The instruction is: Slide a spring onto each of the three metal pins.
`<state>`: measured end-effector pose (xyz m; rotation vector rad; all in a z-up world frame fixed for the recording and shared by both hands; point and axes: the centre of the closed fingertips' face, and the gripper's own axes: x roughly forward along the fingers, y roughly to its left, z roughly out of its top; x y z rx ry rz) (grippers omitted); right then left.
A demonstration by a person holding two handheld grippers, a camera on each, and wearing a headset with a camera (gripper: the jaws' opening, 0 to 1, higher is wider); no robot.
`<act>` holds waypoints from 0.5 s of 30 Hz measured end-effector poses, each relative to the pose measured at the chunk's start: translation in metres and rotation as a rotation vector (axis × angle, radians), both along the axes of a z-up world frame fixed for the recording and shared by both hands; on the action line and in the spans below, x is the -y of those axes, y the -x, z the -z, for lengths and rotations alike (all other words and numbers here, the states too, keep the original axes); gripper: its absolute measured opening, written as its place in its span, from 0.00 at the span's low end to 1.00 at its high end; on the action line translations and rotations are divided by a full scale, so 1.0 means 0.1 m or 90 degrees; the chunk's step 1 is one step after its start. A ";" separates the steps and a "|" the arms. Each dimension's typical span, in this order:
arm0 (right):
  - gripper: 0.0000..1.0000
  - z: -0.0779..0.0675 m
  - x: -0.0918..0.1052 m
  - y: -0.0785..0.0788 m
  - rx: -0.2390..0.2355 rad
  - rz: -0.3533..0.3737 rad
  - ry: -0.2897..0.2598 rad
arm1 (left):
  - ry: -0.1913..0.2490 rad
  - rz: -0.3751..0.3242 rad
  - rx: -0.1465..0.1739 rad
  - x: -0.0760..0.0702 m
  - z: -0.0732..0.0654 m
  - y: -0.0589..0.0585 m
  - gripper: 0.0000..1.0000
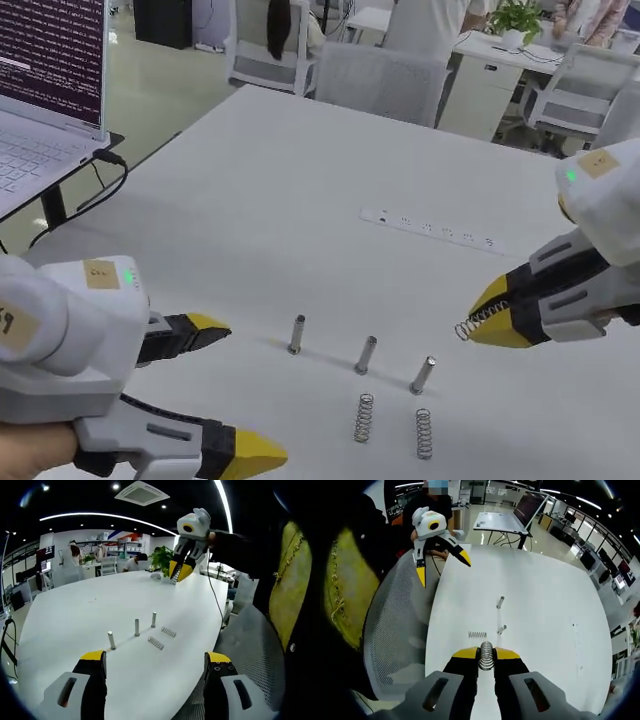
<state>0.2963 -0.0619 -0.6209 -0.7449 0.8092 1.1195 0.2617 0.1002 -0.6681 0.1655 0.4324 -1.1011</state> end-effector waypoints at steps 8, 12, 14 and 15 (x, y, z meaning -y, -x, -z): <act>0.08 0.04 0.10 -0.17 -0.010 -0.003 0.033 | 0.002 -0.005 0.003 0.01 0.00 0.02 0.78; 0.08 0.11 0.12 -0.23 -0.020 -0.012 0.062 | 0.006 -0.006 0.003 0.03 0.00 0.02 0.78; 0.08 0.15 0.11 -0.24 -0.025 -0.017 0.071 | 0.007 -0.005 0.003 0.04 0.00 0.02 0.77; 0.08 0.18 0.11 -0.25 -0.029 -0.022 0.082 | 0.009 -0.006 0.003 0.05 0.00 0.02 0.77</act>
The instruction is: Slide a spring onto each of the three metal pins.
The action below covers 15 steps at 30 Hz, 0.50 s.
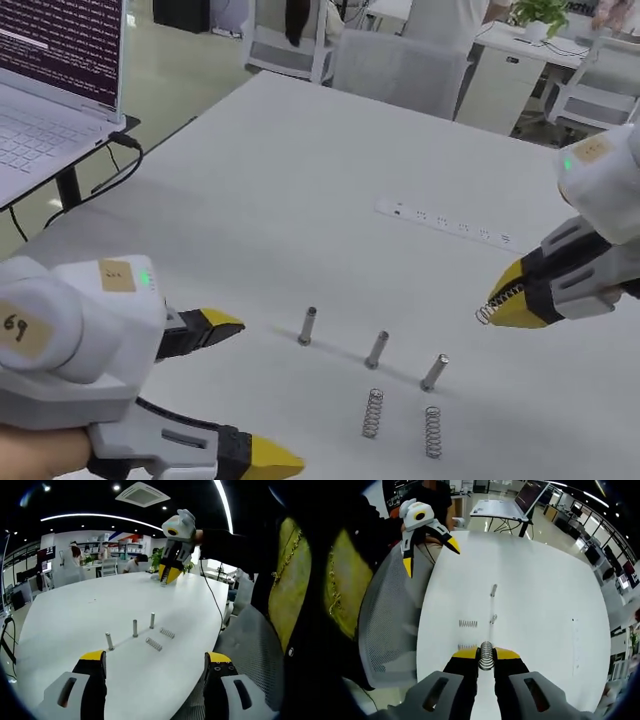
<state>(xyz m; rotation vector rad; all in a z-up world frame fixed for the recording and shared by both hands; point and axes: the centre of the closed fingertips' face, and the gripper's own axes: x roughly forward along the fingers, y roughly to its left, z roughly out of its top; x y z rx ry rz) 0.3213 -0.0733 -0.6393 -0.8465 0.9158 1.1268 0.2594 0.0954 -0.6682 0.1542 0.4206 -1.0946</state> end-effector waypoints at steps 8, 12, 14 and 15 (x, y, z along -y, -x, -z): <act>0.08 0.17 0.02 -0.09 -0.014 -0.012 0.040 | 0.004 0.008 0.000 0.03 0.00 0.02 0.75; 0.08 0.25 0.04 -0.12 -0.026 -0.015 0.059 | 0.008 0.007 -0.001 0.03 0.00 0.01 0.75; 0.08 0.29 0.04 -0.13 -0.034 -0.018 0.065 | 0.009 0.007 -0.001 0.03 0.00 0.01 0.75; 0.08 0.31 0.04 -0.13 -0.038 -0.019 0.065 | 0.009 0.006 -0.001 0.03 0.01 0.01 0.75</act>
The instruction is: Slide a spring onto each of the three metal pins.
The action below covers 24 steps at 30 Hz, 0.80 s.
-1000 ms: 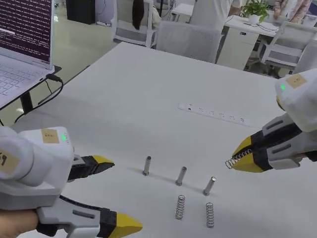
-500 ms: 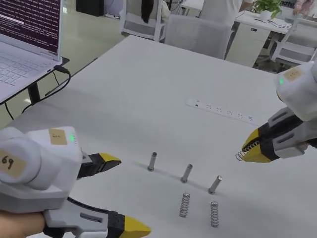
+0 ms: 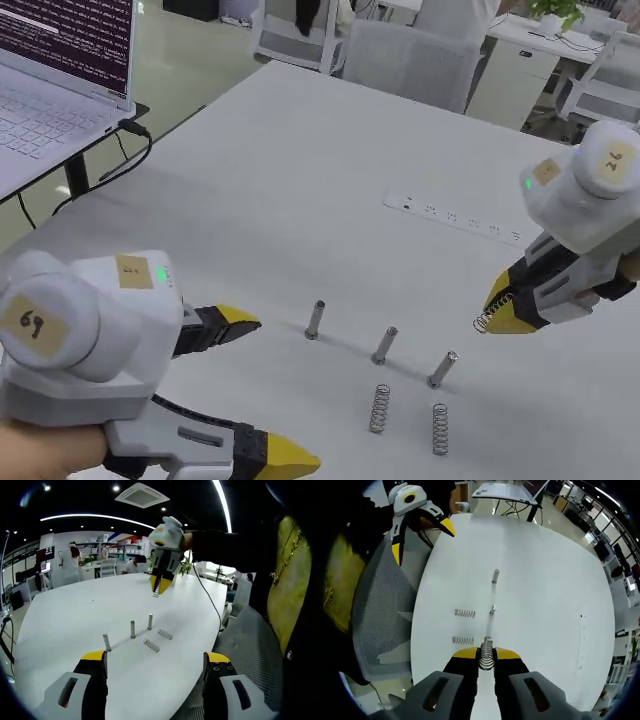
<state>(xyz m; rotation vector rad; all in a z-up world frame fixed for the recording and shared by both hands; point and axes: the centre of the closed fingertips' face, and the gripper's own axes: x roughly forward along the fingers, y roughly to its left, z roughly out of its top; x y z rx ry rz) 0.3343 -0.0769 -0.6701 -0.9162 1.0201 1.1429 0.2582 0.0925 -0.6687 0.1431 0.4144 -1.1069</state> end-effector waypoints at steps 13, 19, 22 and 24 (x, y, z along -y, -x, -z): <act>0.08 0.31 0.02 -0.09 -0.038 -0.002 0.018 | 0.003 -0.008 0.004 -0.02 -0.01 -0.01 0.75; 0.08 0.44 0.02 -0.07 -0.046 -0.010 0.035 | 0.001 -0.007 0.004 -0.02 0.00 -0.02 0.74; 0.08 0.47 0.01 -0.10 -0.047 -0.009 0.031 | 0.005 -0.010 0.004 -0.02 -0.01 -0.03 0.74; 0.08 0.47 0.01 -0.10 -0.047 -0.008 0.030 | 0.005 -0.012 0.004 -0.03 -0.01 -0.03 0.74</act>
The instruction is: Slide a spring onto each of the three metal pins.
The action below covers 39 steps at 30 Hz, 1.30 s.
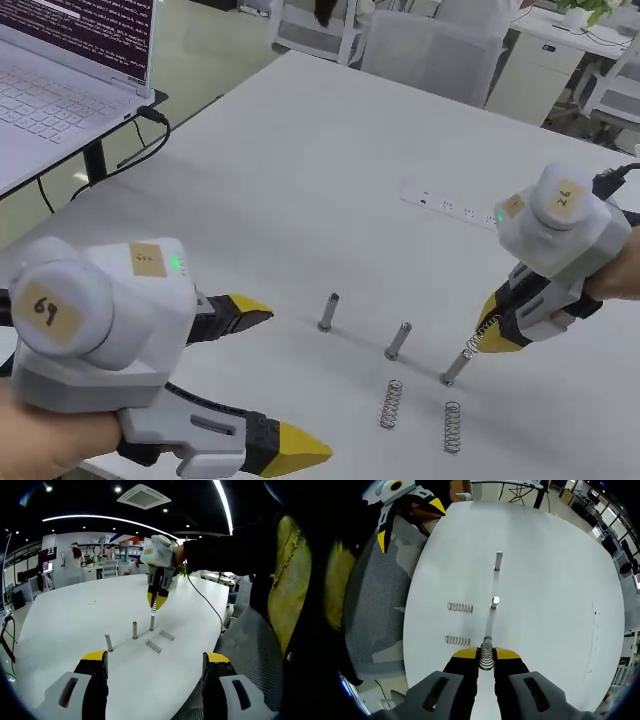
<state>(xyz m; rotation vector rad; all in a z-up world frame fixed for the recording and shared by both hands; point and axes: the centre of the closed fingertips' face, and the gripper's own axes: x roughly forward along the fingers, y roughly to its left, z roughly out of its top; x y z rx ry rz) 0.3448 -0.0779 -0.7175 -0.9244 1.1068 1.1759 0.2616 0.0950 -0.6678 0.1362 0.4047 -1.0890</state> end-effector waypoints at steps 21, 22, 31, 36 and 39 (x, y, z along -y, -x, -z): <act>0.08 0.09 0.02 0.00 -0.008 -0.009 0.006 | 0.003 -0.002 -0.005 0.02 0.01 0.01 0.72; 0.08 0.09 0.01 0.00 -0.009 -0.008 0.003 | 0.004 -0.002 -0.005 0.02 0.01 0.01 0.72; 0.08 0.12 0.02 0.00 -0.011 -0.010 0.008 | 0.003 0.000 -0.005 0.01 0.01 0.01 0.70; 0.08 0.14 0.01 -0.01 -0.012 -0.012 0.009 | 0.003 0.000 -0.005 0.01 0.01 0.01 0.70; 0.08 0.15 0.02 -0.01 -0.011 -0.014 0.014 | 0.004 0.000 -0.005 0.00 0.00 0.01 0.70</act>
